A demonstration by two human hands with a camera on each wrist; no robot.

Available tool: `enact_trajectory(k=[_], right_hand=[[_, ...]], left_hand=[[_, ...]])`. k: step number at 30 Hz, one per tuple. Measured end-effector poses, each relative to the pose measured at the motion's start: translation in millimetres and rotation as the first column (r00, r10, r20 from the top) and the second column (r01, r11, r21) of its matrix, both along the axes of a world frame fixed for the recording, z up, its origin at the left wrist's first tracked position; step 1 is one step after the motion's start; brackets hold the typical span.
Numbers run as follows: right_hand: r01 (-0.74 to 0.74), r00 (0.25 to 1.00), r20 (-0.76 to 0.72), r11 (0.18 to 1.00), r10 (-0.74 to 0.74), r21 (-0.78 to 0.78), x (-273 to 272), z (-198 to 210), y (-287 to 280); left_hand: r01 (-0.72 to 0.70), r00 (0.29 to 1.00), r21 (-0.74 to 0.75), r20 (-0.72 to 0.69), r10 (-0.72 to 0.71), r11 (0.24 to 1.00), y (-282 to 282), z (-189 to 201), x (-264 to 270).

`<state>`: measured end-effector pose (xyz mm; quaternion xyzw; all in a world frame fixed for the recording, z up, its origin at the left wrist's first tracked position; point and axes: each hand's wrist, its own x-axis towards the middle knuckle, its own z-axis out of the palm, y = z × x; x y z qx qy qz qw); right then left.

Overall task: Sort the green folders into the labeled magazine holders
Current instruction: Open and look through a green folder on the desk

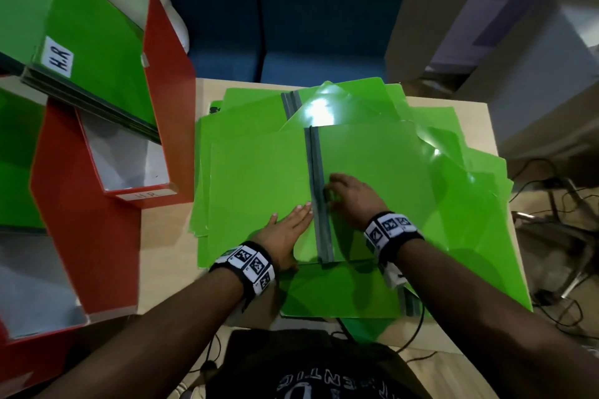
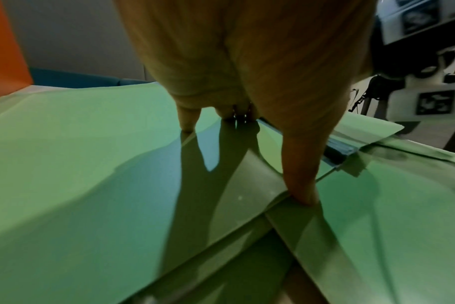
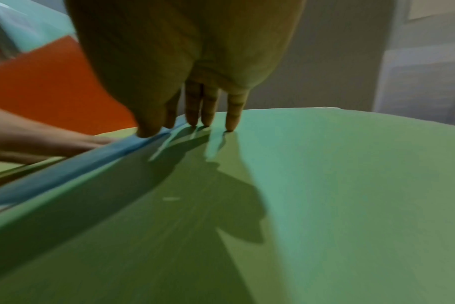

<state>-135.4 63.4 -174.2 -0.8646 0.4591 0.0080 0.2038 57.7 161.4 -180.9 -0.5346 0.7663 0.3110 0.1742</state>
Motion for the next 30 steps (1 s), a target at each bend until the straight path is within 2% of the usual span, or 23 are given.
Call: enact_trajectory(k=[2, 4, 8, 15, 18, 20, 24, 28, 30], right_hand=[[-0.151, 0.986, -0.060, 0.985, 0.156, 0.082, -1.8, -0.8, 17.8], [-0.233, 0.943, -0.214, 0.965, 0.254, 0.119, -7.3, -4.6, 29.4], [-0.204, 0.912, -0.328, 0.967, 0.245, 0.155, -11.2, -2.5, 33.0], [-0.166, 0.961, -0.211, 0.984, 0.176, 0.064, 3.6, 19.3, 39.9], [-0.117, 0.981, -0.160, 0.993, 0.112, -0.023, 7.8, 25.2, 37.0], [-0.131, 0.980, -0.156, 0.991, 0.124, -0.036, 6.4, 31.9, 30.4], [-0.147, 0.984, -0.115, 0.981, 0.133, -0.128, -2.7, 55.5, 12.2], [-0.118, 0.991, -0.089, 0.968, 0.100, -0.222, -15.8, 85.1, -8.2], [-0.087, 0.996, -0.061, 0.942, 0.071, -0.325, -17.3, 95.1, -17.5]], left_hand=[[-0.007, 1.000, 0.019, 0.006, 0.007, 1.000, -5.7, 3.8, -2.5], [0.023, 0.999, 0.039, 0.048, -0.024, 0.999, -10.8, 10.2, -6.8], [0.137, 0.981, 0.062, 0.128, -0.144, 0.989, -19.6, 24.9, -14.7], [0.092, 0.995, -0.003, 0.028, -0.092, 0.996, -40.6, 52.8, -5.5], [0.077, 0.997, -0.081, 0.033, -0.074, 0.994, -47.9, 62.9, 1.8], [0.075, 0.997, -0.167, 0.043, -0.069, 0.983, -52.0, 73.5, 9.0], [0.016, 0.998, -0.454, -0.050, -0.043, 0.891, -56.4, 100.1, 28.9], [-0.069, 0.990, -0.576, -0.143, -0.017, 0.814, -59.6, 130.4, 50.5], [-0.082, 0.982, -0.617, -0.182, -0.041, 0.783, -62.5, 146.0, 56.4]])
